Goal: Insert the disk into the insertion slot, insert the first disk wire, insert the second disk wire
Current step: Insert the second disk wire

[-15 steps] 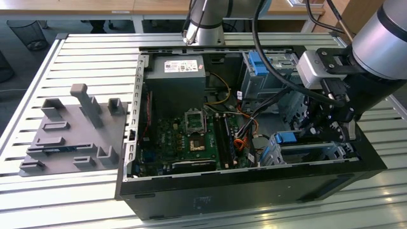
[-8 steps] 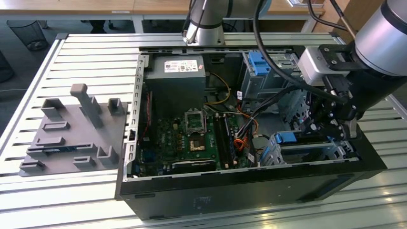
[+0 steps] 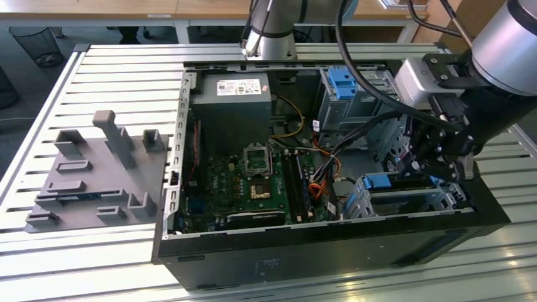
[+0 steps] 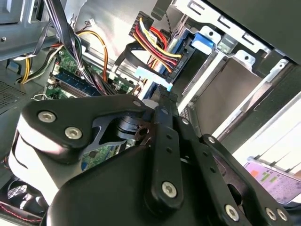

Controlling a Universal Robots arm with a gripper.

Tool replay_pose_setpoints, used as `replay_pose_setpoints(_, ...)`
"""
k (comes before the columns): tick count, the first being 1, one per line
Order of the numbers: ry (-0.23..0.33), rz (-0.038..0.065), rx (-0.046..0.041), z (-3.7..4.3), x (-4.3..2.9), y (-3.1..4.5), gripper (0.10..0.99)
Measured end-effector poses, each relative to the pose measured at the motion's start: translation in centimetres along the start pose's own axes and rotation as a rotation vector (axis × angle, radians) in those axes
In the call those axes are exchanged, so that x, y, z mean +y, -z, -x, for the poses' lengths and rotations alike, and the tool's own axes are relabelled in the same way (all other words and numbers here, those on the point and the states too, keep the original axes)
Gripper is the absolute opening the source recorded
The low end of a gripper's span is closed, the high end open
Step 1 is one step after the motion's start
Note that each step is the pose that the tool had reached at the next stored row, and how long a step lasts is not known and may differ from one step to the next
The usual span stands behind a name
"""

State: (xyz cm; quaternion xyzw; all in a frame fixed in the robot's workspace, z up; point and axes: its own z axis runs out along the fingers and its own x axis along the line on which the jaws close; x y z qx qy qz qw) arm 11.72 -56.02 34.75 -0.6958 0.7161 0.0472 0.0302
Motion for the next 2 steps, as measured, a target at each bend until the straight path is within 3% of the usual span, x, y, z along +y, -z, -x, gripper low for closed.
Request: replay_pose_setpoints(2, 0.0, 0.0, -0.0001, 0.01, 0.0, 0.1, 0.106)
